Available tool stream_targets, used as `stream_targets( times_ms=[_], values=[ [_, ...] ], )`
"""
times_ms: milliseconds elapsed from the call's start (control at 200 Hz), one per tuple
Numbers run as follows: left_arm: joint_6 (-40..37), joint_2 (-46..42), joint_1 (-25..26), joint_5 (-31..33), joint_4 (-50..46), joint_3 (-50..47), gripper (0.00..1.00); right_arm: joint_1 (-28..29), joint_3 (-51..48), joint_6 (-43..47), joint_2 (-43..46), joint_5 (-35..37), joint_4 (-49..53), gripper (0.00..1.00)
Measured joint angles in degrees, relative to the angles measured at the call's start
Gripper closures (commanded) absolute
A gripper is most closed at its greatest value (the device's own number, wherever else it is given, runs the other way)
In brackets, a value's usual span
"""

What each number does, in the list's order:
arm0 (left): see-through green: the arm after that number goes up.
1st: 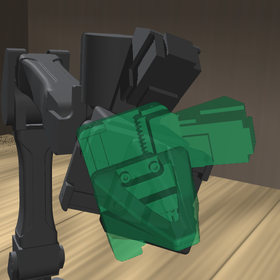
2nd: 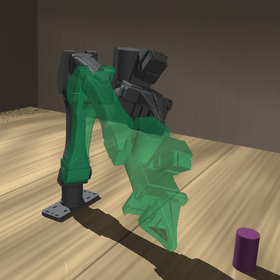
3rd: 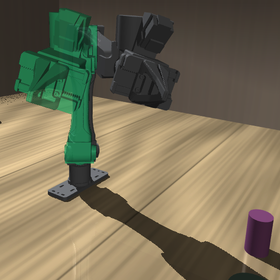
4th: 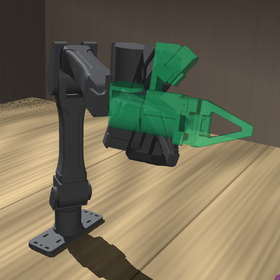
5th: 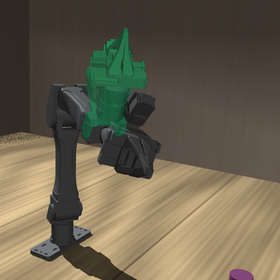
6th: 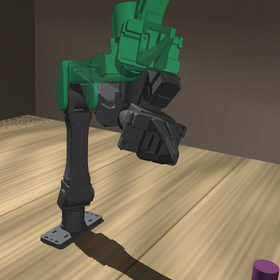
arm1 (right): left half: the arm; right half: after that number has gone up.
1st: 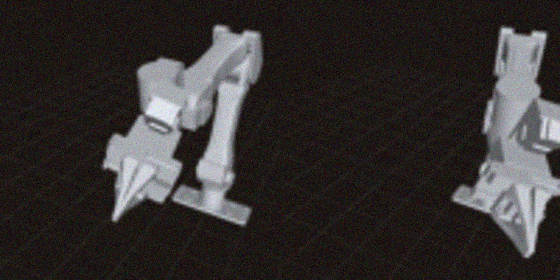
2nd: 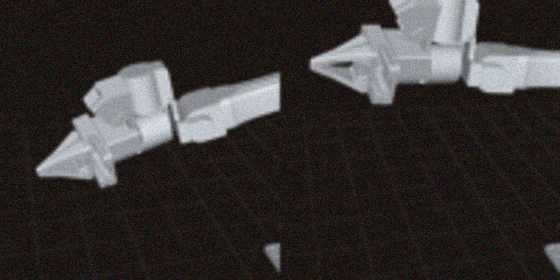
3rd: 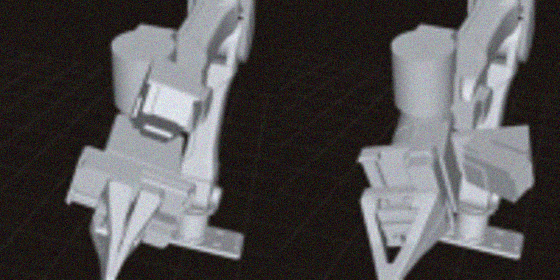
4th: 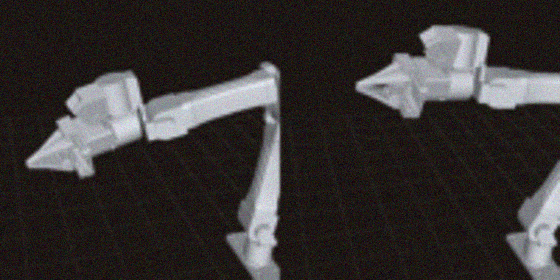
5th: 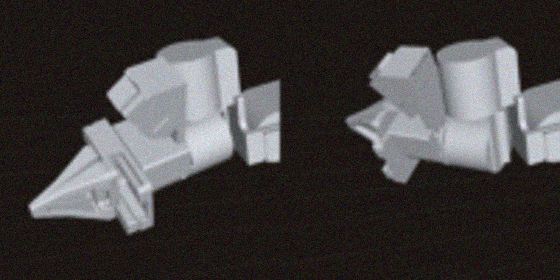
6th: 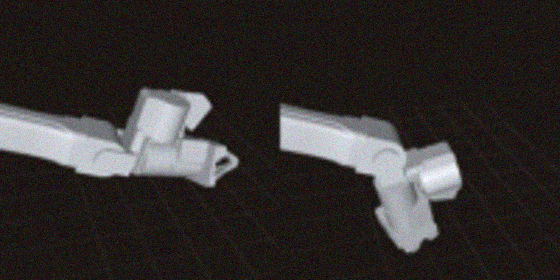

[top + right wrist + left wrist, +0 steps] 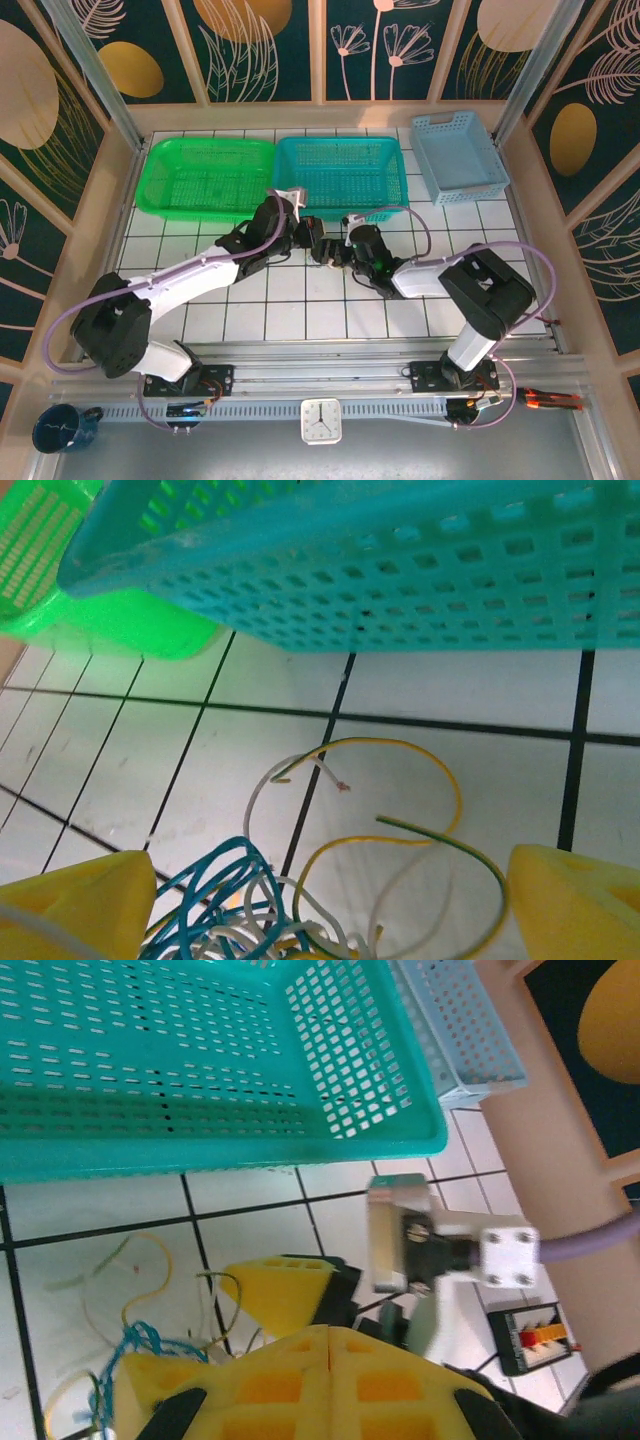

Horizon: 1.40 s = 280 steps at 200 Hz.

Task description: Untangle the cables

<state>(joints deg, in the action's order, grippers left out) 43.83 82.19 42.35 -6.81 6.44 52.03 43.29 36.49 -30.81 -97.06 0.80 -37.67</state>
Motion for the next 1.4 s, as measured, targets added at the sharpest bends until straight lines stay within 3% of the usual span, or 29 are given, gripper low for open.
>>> stream_targets(
  times_ms=[470, 881, 1401],
  values=[
    [4.09, -6.05, 0.0, -2.56, 0.63, 6.34, 1.0, 0.66, -2.34, -5.18, -1.9, 3.78, -2.69, 0.27],
    [3.76, -9.62, 0.0, -2.19, -1.46, 18.62, 1.0, 0.66, -4.87, -7.93, -2.58, 4.33, -4.66, 0.29],
    [-9.35, -9.57, -1.01, 12.33, -10.99, 36.02, 1.0, 1.6, -5.51, -8.98, -2.6, 5.79, -6.49, 0.21]
  ],
)
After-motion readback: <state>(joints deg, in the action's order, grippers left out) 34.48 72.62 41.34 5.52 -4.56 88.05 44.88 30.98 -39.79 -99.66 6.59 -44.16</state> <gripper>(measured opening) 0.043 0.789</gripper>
